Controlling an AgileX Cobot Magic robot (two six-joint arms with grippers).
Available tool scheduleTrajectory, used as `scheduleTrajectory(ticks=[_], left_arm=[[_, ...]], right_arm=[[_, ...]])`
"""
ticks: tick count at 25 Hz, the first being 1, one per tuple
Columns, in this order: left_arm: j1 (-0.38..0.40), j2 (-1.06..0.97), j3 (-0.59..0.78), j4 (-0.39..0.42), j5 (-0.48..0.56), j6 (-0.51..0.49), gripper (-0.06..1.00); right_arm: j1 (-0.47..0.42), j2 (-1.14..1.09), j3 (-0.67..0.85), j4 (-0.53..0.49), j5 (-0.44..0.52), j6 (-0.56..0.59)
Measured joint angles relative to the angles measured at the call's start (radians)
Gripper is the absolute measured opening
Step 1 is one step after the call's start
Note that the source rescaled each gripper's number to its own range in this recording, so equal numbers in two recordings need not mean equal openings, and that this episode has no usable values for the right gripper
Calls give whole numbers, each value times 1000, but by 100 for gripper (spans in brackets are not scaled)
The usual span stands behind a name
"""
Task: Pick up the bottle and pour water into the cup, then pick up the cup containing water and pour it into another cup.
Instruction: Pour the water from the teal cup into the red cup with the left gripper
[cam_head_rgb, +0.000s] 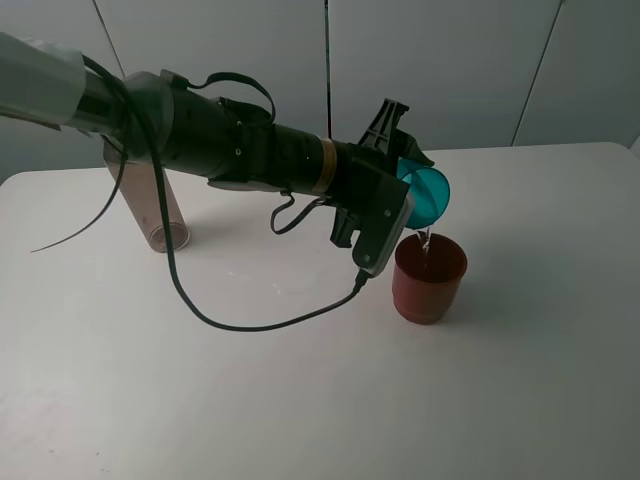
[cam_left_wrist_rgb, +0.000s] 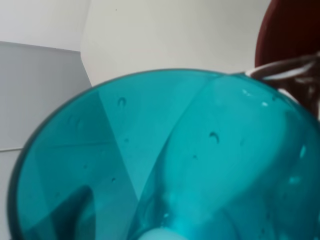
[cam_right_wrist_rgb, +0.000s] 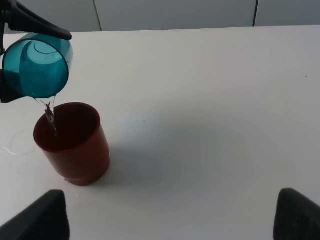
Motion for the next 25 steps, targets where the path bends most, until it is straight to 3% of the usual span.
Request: scheduleTrajectory(ticks=[25], left_arm=[[-19,0,0,22,4,141,17]], right_arm=[[0,0,0,0,0,0]])
